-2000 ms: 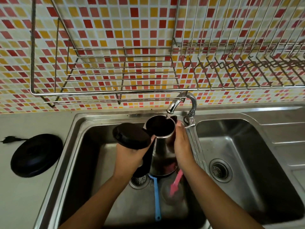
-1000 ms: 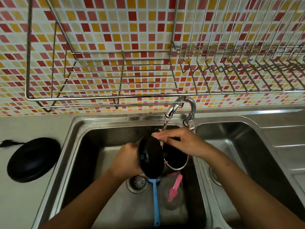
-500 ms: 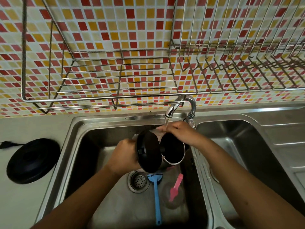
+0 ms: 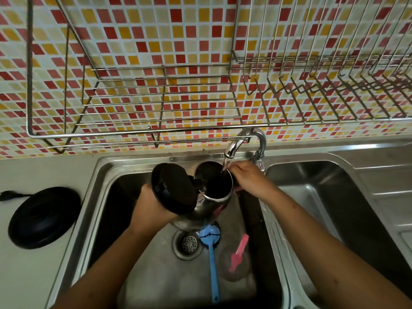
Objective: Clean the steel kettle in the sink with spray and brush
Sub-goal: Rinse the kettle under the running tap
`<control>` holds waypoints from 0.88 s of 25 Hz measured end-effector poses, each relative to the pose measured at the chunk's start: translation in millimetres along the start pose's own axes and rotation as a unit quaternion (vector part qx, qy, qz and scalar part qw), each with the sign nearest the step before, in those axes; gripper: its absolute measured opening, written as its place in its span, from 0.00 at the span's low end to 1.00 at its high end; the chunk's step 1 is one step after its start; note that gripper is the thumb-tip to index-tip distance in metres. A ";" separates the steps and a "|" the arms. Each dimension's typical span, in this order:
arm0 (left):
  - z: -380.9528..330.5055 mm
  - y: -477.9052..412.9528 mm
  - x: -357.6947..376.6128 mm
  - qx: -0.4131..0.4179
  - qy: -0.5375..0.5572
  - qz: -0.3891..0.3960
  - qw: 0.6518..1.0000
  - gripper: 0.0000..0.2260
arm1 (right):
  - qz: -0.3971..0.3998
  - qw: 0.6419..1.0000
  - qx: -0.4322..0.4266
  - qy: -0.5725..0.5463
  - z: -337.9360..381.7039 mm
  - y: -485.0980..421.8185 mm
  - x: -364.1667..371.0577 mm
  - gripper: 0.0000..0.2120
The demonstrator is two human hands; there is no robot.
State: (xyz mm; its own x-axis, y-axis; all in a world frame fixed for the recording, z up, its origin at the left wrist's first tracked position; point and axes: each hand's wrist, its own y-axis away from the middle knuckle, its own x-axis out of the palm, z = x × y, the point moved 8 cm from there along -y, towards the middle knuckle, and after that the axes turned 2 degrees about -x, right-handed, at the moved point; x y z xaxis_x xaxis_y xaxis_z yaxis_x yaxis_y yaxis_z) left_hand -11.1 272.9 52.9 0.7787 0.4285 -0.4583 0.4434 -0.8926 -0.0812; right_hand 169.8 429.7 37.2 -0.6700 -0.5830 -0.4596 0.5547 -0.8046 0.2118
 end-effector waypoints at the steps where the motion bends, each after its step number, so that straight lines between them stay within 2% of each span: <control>1: 8.6 -0.8 -0.2 -0.024 0.018 -0.002 1.000 0.23 | -0.046 0.999 -0.021 0.019 5.8 1.9 -2.2 0.13; 3: 14.0 -1.0 0.4 -0.043 0.020 -0.002 0.999 0.21 | -0.133 0.991 -0.030 -0.009 12.0 5.0 -2.8 0.14; 4: 12.4 -0.9 0.1 -0.044 0.015 -0.008 0.999 0.20 | -0.152 0.985 -0.018 -0.083 7.2 4.6 -0.3 0.15; 5: 7.4 0.3 0.0 -0.039 0.015 -0.014 0.999 0.17 | -0.156 0.967 0.012 -0.203 -0.2 5.9 4.6 0.16; 7: -8.0 4.1 -1.7 -0.029 0.023 -0.038 0.999 0.13 | -0.150 0.884 0.118 -0.426 -21.0 16.8 25.7 0.20; 8: -15.0 6.2 -2.0 -0.030 0.033 -0.048 0.998 0.13 | -0.157 0.854 0.171 -0.466 -32.4 26.3 38.8 0.21; 9: -19.6 8.2 -1.0 -0.029 0.046 -0.056 0.997 0.13 | -0.169 0.839 0.208 -0.473 -39.8 37.8 50.9 0.21; 11: -21.1 12.2 1.9 -0.034 0.058 -0.074 0.995 0.11 | -0.192 0.847 0.216 -0.445 -39.9 57.2 65.9 0.20; 13: -16.7 16.7 4.7 -0.051 0.058 -0.093 0.993 0.13 | -0.208 0.875 0.174 -0.402 -30.3 59.7 65.0 0.21; 15: -16.1 19.7 9.7 -0.067 0.068 -0.102 0.990 0.09 | -0.223 0.882 0.148 -0.387 -26.4 44.2 51.4 0.23; 18: -30.1 22.6 15.2 -0.054 0.054 -0.095 0.993 0.07 | -0.195 0.873 0.189 -0.405 -41.2 19.6 45.4 0.26; 19: -32.2 23.2 15.4 -0.053 0.045 -0.095 0.993 0.09 | -0.177 0.879 0.192 -0.398 -45.9 15.5 47.7 0.26; 21: -29.2 24.9 13.6 -0.050 0.046 -0.089 0.994 0.17 | -0.192 0.913 0.173 -0.317 -58.1 11.1 39.9 0.21; 22: -24.8 26.1 12.6 -0.050 0.053 -0.090 0.993 0.17 | -0.215 0.944 0.121 -0.219 -61.1 5.9 26.0 0.18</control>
State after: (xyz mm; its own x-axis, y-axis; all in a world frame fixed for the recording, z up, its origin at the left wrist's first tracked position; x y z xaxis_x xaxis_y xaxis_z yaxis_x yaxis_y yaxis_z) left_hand 21.3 258.5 66.9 0.7230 0.5963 -0.3488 0.6172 -0.7844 -0.0616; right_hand 185.8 416.6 -26.2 -0.9768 -0.1446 -0.1582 0.0917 -0.9491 0.3013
